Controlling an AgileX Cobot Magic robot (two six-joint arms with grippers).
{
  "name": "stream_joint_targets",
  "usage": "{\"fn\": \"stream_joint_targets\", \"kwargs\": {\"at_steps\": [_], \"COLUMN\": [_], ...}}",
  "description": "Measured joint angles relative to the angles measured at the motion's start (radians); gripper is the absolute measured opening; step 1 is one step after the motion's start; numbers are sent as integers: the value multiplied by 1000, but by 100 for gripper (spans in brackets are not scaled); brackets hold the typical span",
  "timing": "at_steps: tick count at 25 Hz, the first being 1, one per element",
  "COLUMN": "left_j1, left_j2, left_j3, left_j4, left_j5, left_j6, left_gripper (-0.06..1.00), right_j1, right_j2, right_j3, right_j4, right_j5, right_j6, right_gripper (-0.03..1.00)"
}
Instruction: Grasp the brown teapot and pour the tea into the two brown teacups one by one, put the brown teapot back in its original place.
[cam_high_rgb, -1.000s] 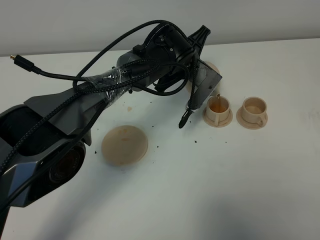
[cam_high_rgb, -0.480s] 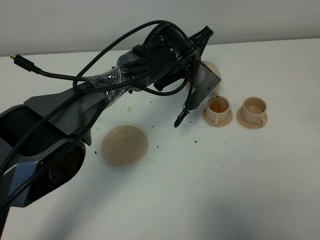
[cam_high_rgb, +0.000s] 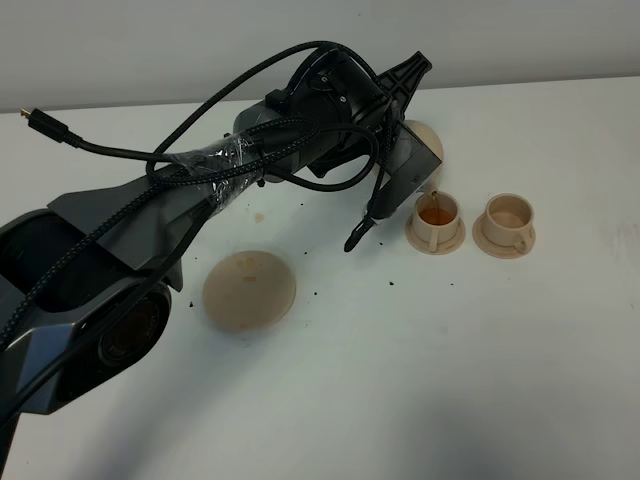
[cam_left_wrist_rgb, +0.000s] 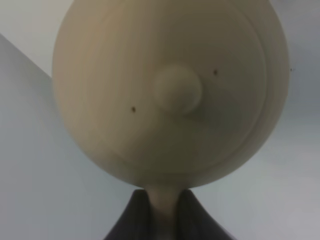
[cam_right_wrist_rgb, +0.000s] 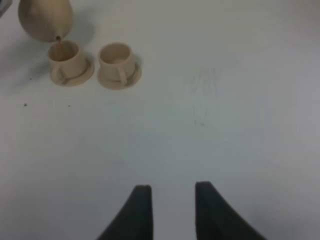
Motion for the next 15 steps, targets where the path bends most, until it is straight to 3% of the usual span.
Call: {"fn": "stream_joint_targets", "kwargs": {"at_steps": [15], "left_j1": [0], "left_j2": [0], "left_j3": [0], "left_j4": [32], "left_j5": [-6], "left_j6": [11], "left_gripper": [15], "right_j1": [0], "right_j2": [0], "right_j3": [0], "right_j4": [0], "right_j5": [0], "right_j6": [0], "right_gripper": [24]}}
